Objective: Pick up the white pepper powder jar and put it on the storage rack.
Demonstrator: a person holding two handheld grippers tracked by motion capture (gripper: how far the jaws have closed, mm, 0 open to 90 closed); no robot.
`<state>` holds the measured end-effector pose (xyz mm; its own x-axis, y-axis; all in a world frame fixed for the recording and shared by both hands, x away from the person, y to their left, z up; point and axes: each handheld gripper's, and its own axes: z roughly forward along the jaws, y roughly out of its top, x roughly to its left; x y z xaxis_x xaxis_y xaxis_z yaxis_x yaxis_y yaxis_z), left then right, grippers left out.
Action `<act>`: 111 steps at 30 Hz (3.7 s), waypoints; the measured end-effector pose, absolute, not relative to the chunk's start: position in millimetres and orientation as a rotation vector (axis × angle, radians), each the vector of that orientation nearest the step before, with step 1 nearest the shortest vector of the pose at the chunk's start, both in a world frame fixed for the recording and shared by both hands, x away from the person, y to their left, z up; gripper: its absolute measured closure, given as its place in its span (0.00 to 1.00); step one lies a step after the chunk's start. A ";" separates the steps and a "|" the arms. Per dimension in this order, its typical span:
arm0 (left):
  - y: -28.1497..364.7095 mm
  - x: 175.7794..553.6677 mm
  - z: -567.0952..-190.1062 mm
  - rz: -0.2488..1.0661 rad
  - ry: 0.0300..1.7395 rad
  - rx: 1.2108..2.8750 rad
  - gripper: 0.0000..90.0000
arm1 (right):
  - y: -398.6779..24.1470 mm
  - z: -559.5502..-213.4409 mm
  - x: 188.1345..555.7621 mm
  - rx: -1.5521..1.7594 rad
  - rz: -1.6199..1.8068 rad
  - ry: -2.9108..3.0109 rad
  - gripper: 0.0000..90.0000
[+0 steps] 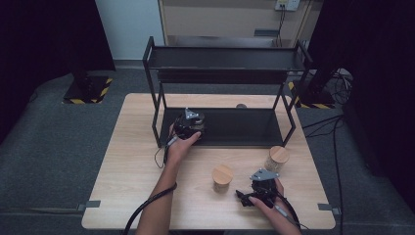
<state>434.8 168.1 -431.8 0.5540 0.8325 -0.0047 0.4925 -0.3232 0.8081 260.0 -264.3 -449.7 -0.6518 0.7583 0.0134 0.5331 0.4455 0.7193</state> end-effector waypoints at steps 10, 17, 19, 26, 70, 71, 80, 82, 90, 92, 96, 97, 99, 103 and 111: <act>168.1 434.6 -434.6 0.544 1.063 1.978 0.32 | -264.3 -449.6 260.1 1.104 1.022 2.391 0.00; 169.5 432.7 -437.5 0.544 1.066 1.962 0.32 | -264.4 -449.8 260.1 1.102 1.022 2.391 0.00; 169.9 433.2 -437.6 0.541 1.067 1.961 0.32 | -264.1 -449.6 260.0 1.107 1.023 2.390 0.00; 168.7 434.4 -436.4 0.540 1.069 1.987 0.29 | -264.2 -449.7 260.0 1.105 1.023 2.390 0.00; 190.5 373.0 -408.6 0.551 1.054 2.029 0.07 | -263.9 -449.6 259.8 1.104 1.020 2.390 0.00; 191.0 371.5 -408.3 0.550 1.053 2.031 0.07 | -263.9 -449.6 259.7 1.104 1.020 2.390 0.01; 191.1 358.2 -404.0 0.527 1.034 2.047 0.06 | -264.0 -449.6 260.0 1.105 1.021 2.390 0.00; 189.8 355.8 -402.5 0.525 1.025 2.056 0.05 | -264.1 -449.5 260.0 1.105 1.021 2.390 0.00; 187.1 344.8 -398.3 0.503 1.012 2.075 0.04 | -264.1 -449.5 260.1 1.104 1.020 2.391 0.00; 187.0 341.3 -396.4 0.499 1.005 2.088 0.04 | -264.1 -449.6 260.0 1.105 1.021 2.391 0.00; 187.4 332.0 -392.5 0.497 1.000 2.095 0.04 | -264.1 -449.4 260.1 1.105 1.021 2.391 0.00; 187.3 330.3 -391.2 0.499 0.999 2.100 0.04 | -264.1 -449.5 260.1 1.104 1.021 2.392 0.00; 187.9 325.7 -388.8 0.502 0.997 2.101 0.04 | -264.1 -449.4 260.1 1.104 1.021 2.392 0.00; 189.1 317.3 -384.1 0.506 0.993 2.104 0.04 | -264.1 -449.4 260.1 1.105 1.020 2.392 0.00; 193.9 303.5 -378.2 0.502 1.013 2.101 0.04 | -263.9 -449.5 259.8 1.106 1.019 2.390 0.01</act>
